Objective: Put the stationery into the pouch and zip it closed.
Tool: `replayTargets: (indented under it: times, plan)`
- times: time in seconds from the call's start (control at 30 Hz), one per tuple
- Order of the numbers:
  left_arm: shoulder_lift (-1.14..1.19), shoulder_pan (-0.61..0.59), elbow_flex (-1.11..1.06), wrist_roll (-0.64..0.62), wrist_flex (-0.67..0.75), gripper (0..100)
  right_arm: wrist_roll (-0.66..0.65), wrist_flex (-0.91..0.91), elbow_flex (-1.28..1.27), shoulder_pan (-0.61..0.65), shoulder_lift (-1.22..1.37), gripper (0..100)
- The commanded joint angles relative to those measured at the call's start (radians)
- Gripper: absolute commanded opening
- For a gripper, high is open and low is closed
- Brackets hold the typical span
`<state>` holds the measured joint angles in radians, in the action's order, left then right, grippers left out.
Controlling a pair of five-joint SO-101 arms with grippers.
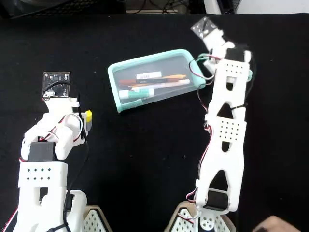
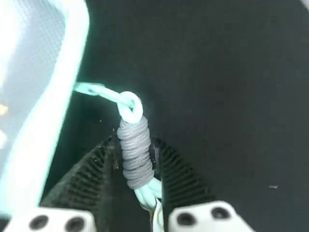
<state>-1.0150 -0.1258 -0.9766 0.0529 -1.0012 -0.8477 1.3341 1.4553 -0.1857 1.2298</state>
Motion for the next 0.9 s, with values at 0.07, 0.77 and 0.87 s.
replayTargets:
  times: [0.07,0.77,0.87]
  plan:
    - [0.002,-0.01,0.035,-0.011,0.023,20,-0.008,0.201,0.213,0.066,-0.081,1.1]
    - [0.002,-0.012,0.033,-0.011,0.023,20,0.132,0.434,0.209,0.442,-0.845,1.1]
    - [0.002,-0.012,0.035,-0.011,0.023,20,0.133,0.434,0.208,0.548,-0.909,1.1]
